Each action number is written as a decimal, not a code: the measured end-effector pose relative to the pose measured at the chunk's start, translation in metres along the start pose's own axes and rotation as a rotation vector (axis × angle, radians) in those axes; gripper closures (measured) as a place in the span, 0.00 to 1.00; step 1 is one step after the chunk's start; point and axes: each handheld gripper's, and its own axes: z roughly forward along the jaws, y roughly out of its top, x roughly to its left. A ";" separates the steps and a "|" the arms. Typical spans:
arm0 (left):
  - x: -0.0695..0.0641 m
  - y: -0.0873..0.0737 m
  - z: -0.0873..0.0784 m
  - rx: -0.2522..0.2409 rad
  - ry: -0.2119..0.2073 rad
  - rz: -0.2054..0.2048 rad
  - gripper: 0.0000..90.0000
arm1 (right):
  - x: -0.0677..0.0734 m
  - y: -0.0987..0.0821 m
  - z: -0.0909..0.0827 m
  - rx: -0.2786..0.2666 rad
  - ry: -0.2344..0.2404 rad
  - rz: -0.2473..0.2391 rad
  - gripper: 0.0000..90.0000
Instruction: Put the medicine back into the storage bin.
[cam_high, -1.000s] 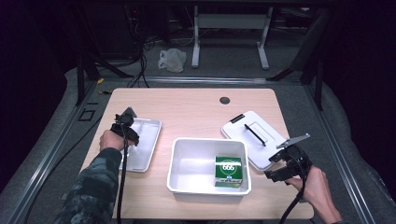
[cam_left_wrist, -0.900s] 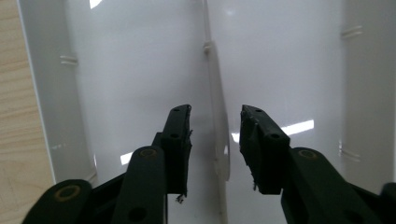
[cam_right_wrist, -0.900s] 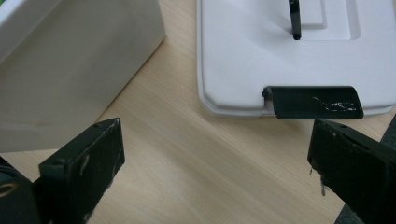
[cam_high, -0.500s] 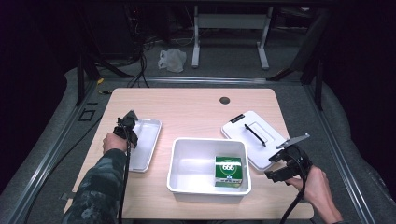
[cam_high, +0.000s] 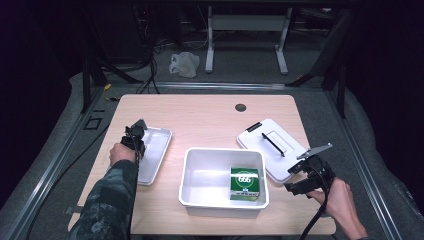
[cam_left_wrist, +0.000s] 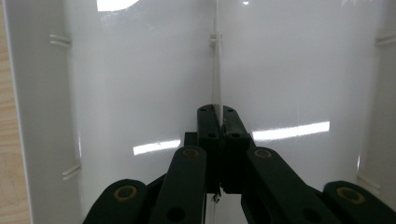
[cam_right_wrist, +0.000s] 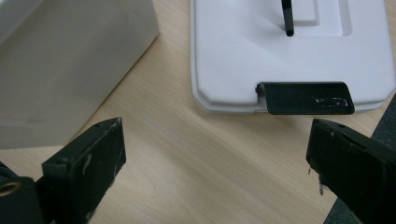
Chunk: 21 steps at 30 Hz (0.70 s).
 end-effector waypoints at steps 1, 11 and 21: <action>0.001 -0.001 -0.001 -0.003 -0.002 0.001 0.99 | 0.000 0.000 0.000 0.000 0.001 0.000 0.05; 0.018 -0.010 -0.027 -0.052 -0.012 0.053 0.99 | -0.001 0.000 0.001 0.004 0.003 0.001 0.05; 0.032 -0.020 -0.062 -0.117 -0.055 0.184 0.99 | -0.003 -0.001 0.002 0.011 0.007 -0.003 0.05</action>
